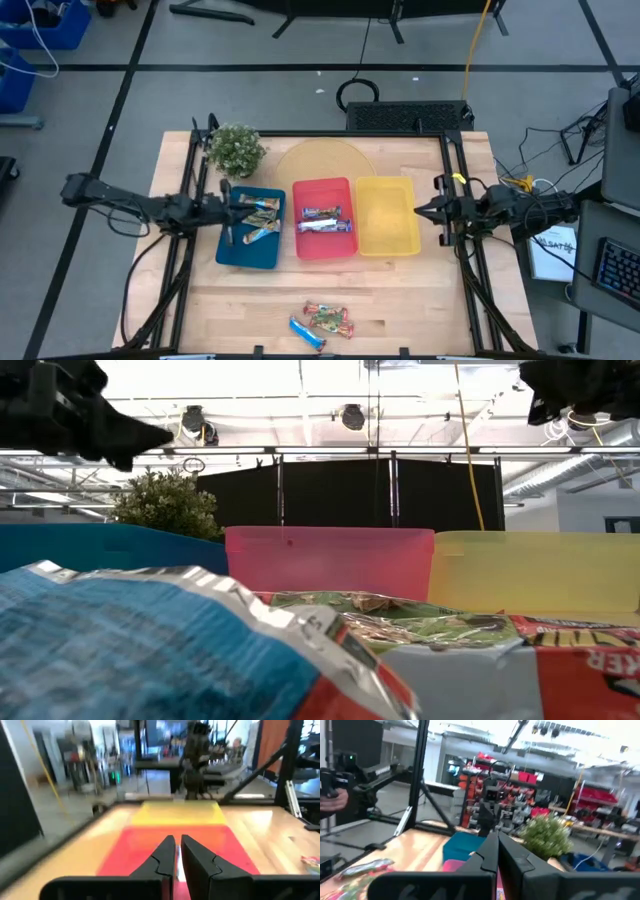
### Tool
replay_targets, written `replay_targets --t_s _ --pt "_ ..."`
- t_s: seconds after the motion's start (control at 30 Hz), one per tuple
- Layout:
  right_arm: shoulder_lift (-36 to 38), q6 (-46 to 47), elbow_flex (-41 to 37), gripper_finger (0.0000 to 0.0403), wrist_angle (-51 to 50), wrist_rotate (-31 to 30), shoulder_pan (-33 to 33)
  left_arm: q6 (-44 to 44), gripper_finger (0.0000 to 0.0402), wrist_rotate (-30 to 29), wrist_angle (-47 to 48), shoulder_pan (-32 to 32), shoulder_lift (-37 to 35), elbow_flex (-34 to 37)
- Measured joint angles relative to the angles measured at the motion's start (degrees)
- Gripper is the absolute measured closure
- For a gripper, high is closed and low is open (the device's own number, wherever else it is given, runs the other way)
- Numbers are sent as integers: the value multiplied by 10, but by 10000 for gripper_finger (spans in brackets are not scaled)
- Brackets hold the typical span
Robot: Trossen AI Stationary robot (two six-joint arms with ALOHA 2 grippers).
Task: Pick and place Granola Bars by type
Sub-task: Put the red granola bar into the yellow bin
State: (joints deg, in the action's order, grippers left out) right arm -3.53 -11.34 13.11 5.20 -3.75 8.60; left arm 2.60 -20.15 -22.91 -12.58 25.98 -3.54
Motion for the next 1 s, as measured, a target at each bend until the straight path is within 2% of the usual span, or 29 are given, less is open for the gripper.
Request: replay_targets --t_s 0.17,0.27,0.43,0.57,0.73,0.9,0.93,1.0 --pt "-2 -34 -31 403 35 9 0 -74 362 -13 -7 -37 126 -60" --pt "-2 -38 -51 403 70 9 0 -104 362 -22 10 -53 205 -140" --pt "-2 -44 -64 403 126 10 0 -180 362 -42 186 -72 360 -332" --pt "-2 -39 -64 403 127 10 0 -191 362 -89 247 -98 492 -463" --pt "-2 0 -65 403 121 11 0 -166 362 -80 358 -138 653 -641" --pt "-2 2 -65 403 115 11 0 -194 359 -80 562 -161 799 -847" --pt "-2 4 -65 403 114 11 0 -203 355 -70 599 -161 821 -879" --pt "-2 8 -65 403 113 11 0 -200 340 -11 656 -160 859 -925"
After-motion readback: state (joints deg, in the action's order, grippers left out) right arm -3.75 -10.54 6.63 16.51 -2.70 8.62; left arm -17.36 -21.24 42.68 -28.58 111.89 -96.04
